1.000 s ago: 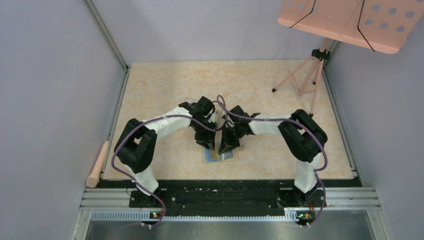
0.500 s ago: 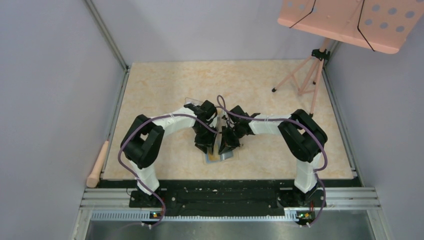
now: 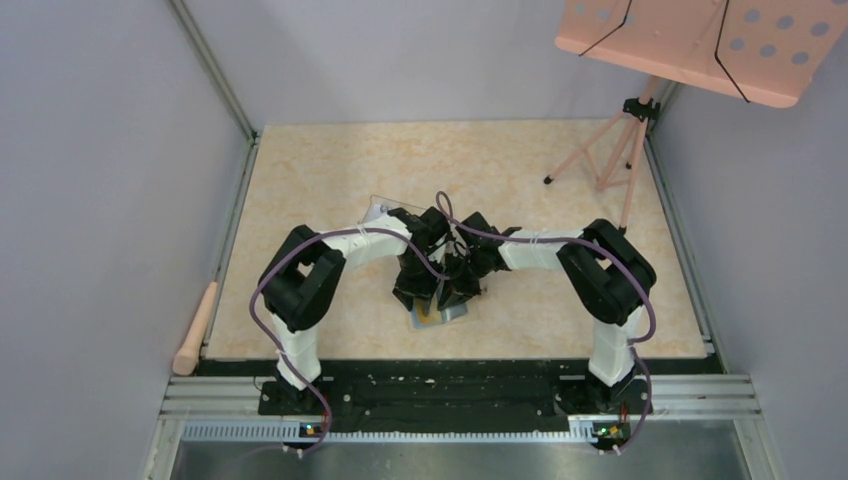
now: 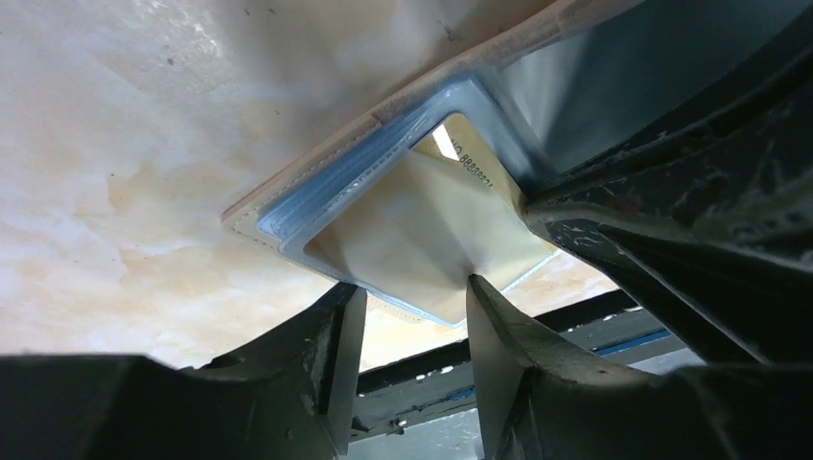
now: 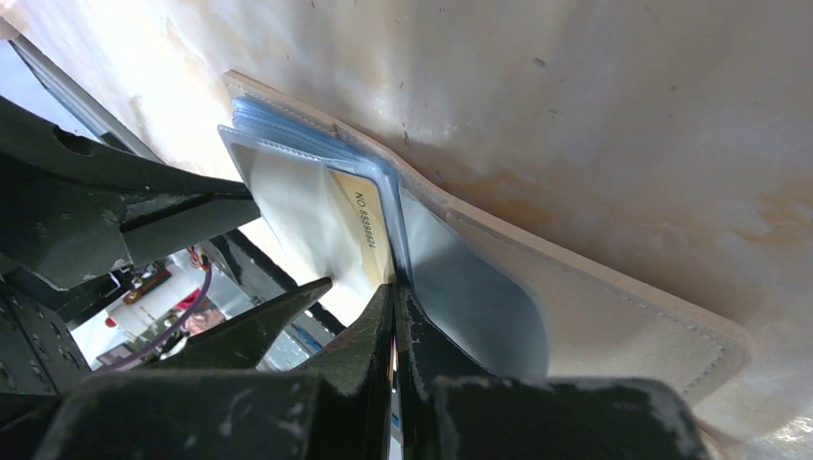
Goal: Put the credit cards into the card holder
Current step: Turn over the card slot in the card holder.
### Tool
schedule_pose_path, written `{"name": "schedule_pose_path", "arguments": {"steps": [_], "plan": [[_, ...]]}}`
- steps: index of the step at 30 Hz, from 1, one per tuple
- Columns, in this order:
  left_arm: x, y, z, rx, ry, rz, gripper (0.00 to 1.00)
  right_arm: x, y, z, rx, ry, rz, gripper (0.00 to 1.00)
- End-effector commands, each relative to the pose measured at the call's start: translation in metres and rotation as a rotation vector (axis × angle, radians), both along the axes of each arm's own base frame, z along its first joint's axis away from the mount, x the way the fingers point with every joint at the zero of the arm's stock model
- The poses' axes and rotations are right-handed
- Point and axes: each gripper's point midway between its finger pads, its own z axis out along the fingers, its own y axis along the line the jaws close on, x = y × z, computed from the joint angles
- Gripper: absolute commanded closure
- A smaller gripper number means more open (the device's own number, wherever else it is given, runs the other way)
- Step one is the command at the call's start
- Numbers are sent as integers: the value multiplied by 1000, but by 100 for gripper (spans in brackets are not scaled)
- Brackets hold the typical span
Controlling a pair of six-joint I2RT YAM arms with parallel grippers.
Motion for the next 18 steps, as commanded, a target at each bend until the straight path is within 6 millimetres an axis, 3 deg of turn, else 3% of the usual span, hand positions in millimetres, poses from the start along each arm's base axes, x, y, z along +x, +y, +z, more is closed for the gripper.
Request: {"name": "schedule_pose_path", "arguments": {"steps": [1,5,10,18], "plan": [[4,1,1,63,-28,-46,51,1,6,16,23,-39,19,100],[6,-2,7,47,-47,-47,55,3,8,15,21,-38,33,100],[-1,-27,16,-107,-17,-35,77,3,7,14,18,-39,33,100],[7,-40,34,-178,-63,-13,78,1,5,16,21,-46,33,100]]}}
